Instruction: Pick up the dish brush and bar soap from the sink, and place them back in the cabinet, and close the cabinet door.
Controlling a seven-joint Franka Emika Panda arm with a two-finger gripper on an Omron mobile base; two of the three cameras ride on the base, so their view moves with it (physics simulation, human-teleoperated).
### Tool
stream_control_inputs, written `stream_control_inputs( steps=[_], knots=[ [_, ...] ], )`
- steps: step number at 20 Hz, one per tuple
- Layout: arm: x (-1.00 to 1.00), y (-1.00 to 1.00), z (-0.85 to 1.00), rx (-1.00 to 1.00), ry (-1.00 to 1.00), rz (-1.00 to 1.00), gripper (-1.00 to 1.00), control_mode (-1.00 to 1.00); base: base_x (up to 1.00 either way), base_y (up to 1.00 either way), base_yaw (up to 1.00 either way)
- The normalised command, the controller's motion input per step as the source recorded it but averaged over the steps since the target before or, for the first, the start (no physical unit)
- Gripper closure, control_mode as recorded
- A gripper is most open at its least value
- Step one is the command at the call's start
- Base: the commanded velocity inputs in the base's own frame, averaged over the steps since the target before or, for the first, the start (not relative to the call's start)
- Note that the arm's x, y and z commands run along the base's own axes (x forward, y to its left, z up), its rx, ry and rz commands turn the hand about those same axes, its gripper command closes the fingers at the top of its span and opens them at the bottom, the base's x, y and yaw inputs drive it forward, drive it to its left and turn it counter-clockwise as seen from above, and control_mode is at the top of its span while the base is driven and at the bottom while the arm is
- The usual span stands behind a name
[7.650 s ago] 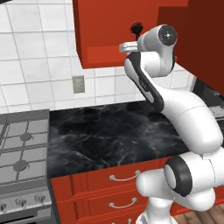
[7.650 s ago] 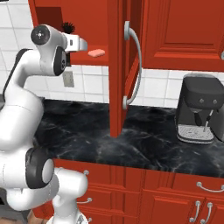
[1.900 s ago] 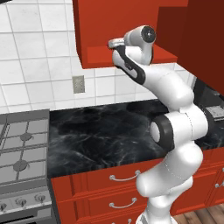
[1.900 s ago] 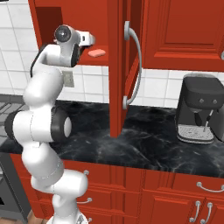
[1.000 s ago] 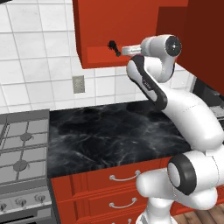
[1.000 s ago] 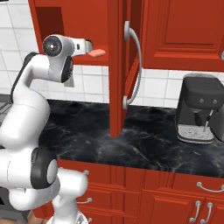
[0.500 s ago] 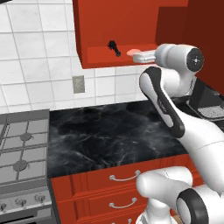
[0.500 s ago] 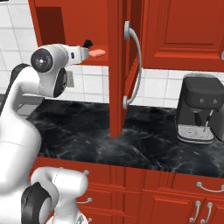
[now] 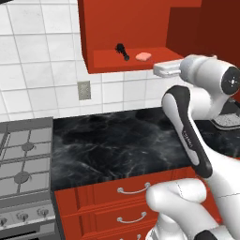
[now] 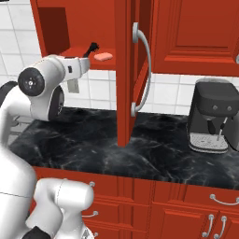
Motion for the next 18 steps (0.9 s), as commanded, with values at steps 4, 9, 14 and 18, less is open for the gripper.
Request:
stream_control_inputs(
  steps=[4,9,14,18],
  knots=[
    [-0.68,-0.14,0.04,0.00,-0.06,0.00,-1.00,-1.00,0.00,0.00,0.00],
    [-0.62,-0.17,0.00,0.00,-0.03,0.00,-1.00,-1.00,0.00,0.00,0.00],
    [-0.54,-0.20,0.00,0.00,-0.03,0.00,-1.00,-1.00,0.00,0.00,0.00],
    [-0.49,-0.22,0.04,0.00,-0.02,0.00,-1.00,-1.00,0.00,0.00,0.00]
  ],
)
